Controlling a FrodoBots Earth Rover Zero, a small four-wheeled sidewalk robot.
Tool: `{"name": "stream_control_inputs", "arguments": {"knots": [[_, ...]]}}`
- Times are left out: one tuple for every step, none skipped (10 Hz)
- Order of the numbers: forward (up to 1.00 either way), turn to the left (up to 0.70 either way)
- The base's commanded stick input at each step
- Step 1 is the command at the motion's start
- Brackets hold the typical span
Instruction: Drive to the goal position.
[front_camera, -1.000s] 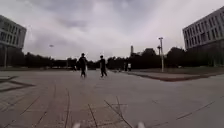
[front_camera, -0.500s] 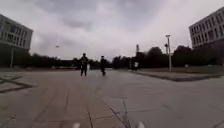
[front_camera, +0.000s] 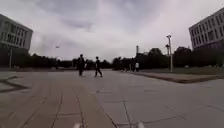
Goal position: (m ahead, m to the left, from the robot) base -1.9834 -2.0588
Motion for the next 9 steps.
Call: {"name": "stream_control_inputs", "arguments": {"knots": [[0.70, 0.00], [0.70, 0.00], [0.70, 0.00], [0.70, 0.00], [0.70, 0.00], [0.70, 0.00], [0.70, 0.00], [0.70, 0.00], [0.70, 0.00]]}}
